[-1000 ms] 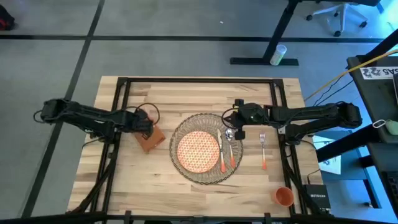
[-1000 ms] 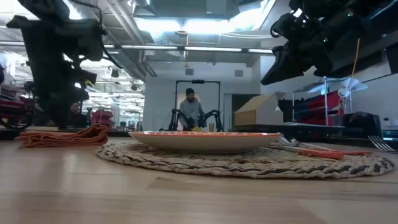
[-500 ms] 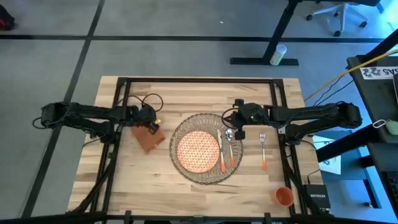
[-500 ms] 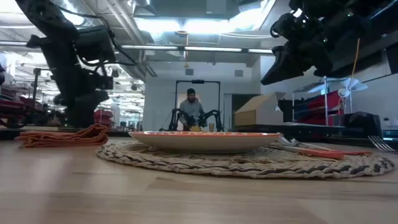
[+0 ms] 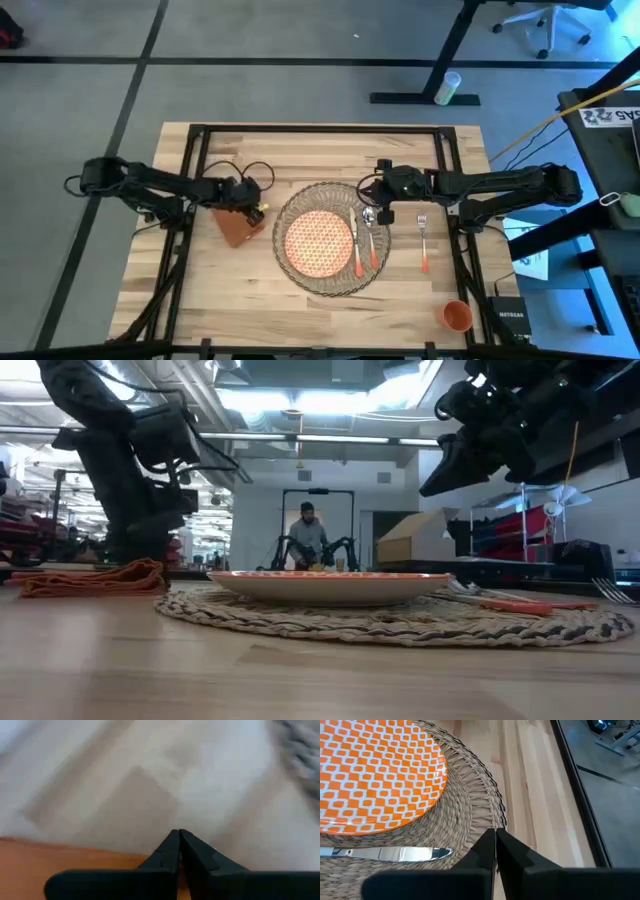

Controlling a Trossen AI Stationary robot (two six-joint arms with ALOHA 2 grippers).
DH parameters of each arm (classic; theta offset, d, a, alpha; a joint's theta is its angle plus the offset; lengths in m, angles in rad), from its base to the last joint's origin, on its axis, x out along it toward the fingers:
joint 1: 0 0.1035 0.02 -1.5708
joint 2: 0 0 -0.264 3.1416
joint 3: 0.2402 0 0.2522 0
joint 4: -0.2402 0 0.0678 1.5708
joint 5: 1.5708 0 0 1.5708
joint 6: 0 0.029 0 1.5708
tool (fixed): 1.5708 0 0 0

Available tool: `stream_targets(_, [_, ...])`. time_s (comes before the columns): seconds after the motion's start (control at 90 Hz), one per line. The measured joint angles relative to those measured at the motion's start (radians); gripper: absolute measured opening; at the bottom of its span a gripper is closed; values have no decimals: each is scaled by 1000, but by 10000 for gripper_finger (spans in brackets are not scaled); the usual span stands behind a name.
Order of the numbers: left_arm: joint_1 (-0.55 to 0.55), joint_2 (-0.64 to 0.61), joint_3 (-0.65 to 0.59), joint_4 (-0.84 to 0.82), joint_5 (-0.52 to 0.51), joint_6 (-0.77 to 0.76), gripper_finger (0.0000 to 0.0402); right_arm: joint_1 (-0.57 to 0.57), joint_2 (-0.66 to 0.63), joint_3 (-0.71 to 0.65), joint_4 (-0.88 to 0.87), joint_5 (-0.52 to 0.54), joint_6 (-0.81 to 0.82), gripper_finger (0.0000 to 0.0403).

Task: Set table place
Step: Move the orange table napkin beside the brown woven placemat

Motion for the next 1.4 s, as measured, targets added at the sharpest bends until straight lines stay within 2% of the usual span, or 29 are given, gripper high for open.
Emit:
stream_targets(0.2, [-176, 3, 48, -1, 70, -102, 0, 0, 0, 0, -1, 0, 0, 0])
stream_targets(0.378, [-273, 3, 144, -111, -4, -149, 0, 0, 0, 0, -1, 0, 0, 0])
stream_targets(0.489, [-286, -3, 231, -273, -77, -157, 0, 0, 0, 0, -1, -1, 0, 0])
stream_targets(0.6, [-262, -4, 289, -496, -119, -254, 0, 0, 0, 0, -1, 0, 0, 0])
stream_targets(0.711, [-233, -5, 287, -656, -125, -329, 0, 0, 0, 0, -1, 0, 0, 0])
stream_targets(0.789, [-217, -5, 263, -705, -125, -347, 0, 0, 0, 0, -2, -1, 0, 0])
stream_targets(0.922, [-198, -5, 206, -665, -94, -360, 0, 0, 0, 0, -4, 0, 0, 0])
stream_targets(1.122, [-193, -4, 105, -440, -6, -332, 0, 0, 0, 0, -5, 0, 0, 0])
stream_targets(1.4, [-259, -5, 90, -290, 8, -331, 0, 0, 0, 0, -8, -21, -1, 0])
